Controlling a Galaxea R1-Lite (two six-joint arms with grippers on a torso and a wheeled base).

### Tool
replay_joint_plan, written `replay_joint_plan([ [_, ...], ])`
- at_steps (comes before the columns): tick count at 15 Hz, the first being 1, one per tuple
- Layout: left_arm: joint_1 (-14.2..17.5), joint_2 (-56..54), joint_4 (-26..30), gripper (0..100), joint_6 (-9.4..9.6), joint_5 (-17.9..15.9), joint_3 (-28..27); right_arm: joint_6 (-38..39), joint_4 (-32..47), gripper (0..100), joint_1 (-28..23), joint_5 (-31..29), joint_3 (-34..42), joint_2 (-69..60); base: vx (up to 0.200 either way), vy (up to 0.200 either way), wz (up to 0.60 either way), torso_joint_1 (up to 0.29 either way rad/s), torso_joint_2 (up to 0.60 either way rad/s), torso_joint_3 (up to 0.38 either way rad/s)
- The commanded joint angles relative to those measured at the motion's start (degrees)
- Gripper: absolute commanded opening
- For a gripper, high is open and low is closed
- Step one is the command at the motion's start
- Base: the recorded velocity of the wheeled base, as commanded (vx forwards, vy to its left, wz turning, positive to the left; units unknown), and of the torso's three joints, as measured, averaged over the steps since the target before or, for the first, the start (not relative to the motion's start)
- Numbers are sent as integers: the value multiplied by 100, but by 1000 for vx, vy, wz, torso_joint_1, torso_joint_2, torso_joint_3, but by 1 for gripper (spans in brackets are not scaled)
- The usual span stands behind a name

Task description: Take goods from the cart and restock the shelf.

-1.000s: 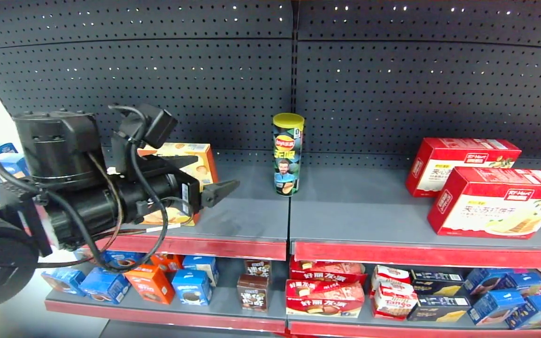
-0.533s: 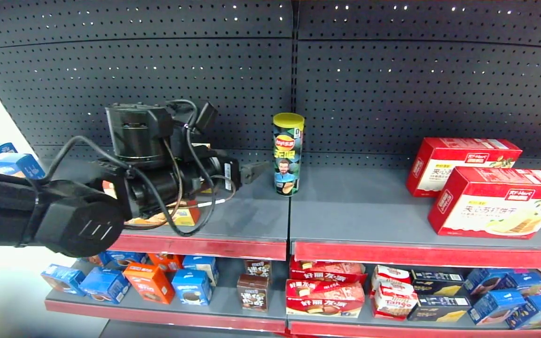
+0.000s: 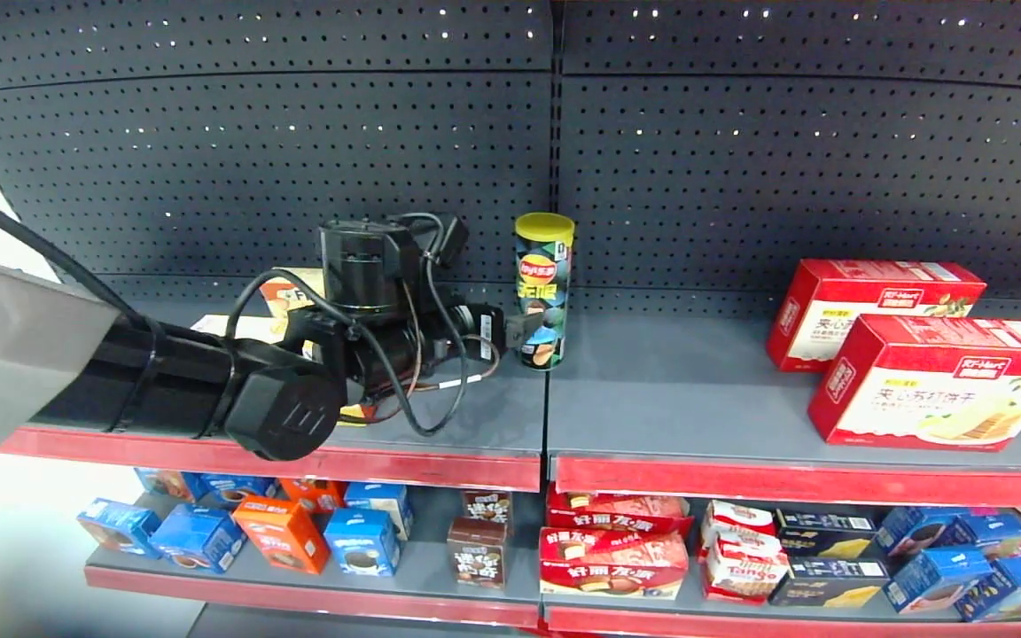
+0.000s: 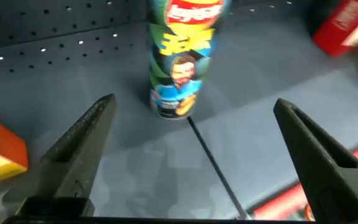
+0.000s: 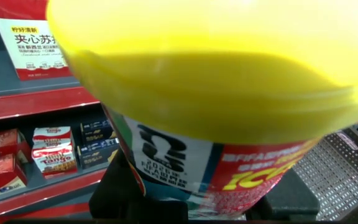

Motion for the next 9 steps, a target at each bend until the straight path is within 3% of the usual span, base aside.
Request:
replay_joint_plan([
  [1, 11, 276, -5, 100, -156, 67, -315, 3, 1, 0, 2, -1, 8, -1, 0, 0, 0, 0, 0, 0],
  [9, 2, 1023, 4, 100, -209, 216, -1308, -6, 318, 0, -33, -1, 8, -194, 0, 0, 0, 0, 0, 0],
])
